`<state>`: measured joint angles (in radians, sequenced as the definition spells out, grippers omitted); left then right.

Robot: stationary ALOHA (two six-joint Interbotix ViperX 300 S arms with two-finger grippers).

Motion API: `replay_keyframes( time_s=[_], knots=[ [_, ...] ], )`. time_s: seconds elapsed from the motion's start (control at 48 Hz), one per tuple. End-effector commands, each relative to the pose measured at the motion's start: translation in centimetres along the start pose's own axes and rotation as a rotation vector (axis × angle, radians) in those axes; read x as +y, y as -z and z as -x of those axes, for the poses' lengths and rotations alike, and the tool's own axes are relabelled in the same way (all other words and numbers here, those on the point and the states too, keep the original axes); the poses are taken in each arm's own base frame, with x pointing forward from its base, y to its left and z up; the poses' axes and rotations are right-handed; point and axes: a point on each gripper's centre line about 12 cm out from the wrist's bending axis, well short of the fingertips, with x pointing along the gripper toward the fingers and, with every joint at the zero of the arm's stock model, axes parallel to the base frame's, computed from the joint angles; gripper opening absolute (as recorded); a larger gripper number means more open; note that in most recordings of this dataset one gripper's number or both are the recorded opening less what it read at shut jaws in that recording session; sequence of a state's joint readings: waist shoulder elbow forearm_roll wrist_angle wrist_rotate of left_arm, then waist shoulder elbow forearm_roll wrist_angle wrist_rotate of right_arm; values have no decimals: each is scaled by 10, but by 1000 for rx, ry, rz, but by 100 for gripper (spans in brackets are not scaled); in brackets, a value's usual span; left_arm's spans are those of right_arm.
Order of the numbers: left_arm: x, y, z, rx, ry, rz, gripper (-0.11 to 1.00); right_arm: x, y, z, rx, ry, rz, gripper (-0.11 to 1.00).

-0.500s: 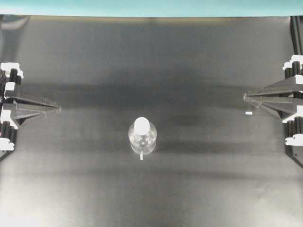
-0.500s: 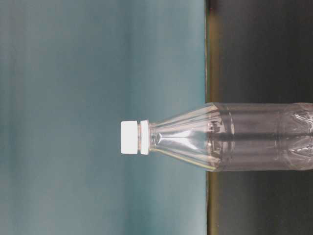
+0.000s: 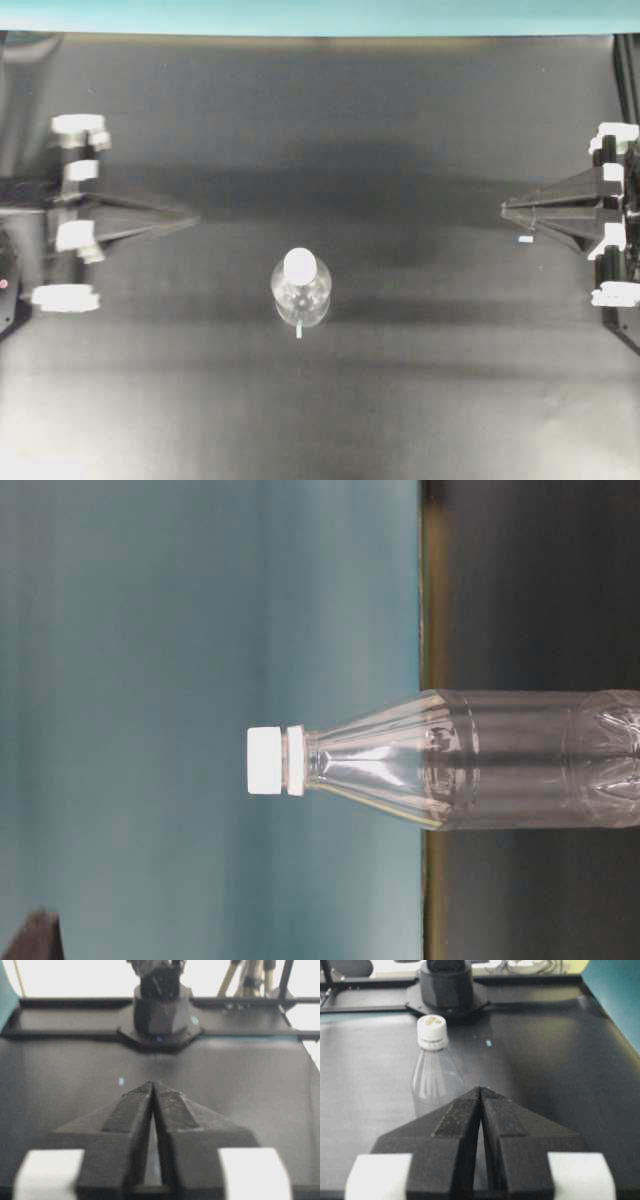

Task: Open the bottle cap by holding the bottle with the left arm and twisting the cap with the right arm.
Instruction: 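Move the left gripper toward the clear bottle, then close the left gripper around the clear bottle's body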

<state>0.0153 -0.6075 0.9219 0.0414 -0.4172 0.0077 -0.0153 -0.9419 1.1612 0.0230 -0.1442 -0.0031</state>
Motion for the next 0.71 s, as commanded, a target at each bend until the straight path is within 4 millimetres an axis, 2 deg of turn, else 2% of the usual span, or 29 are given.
replay_keyframes(
  time_s=[0.0, 0.083, 0.188, 0.292, 0.354, 0.479, 0.688],
  knots=[
    [1, -11, -18, -46, -2, 11, 21, -5, -6, -3, -10, 26, -14, 0],
    [1, -10, -37, -51, 2, 19, 43, -7, -6, -3, -9, 35, -15, 0],
    [0, -6, -59, -34, 5, 33, 76, -9, -6, -2, -10, 43, -15, 0],
    [1, 5, -78, -8, 3, 64, 97, -8, -7, -1, -15, 41, -15, 0],
    [1, 10, -85, 5, 4, 85, 99, -9, -7, -1, -15, 43, -18, 0],
    [-1, 35, -95, 51, 6, 122, 98, -9, -7, -1, -10, 43, -18, 0],
    [-6, 79, -96, 131, 12, 151, 99, -9, -7, -1, -8, 44, -58, 0]
  ],
)
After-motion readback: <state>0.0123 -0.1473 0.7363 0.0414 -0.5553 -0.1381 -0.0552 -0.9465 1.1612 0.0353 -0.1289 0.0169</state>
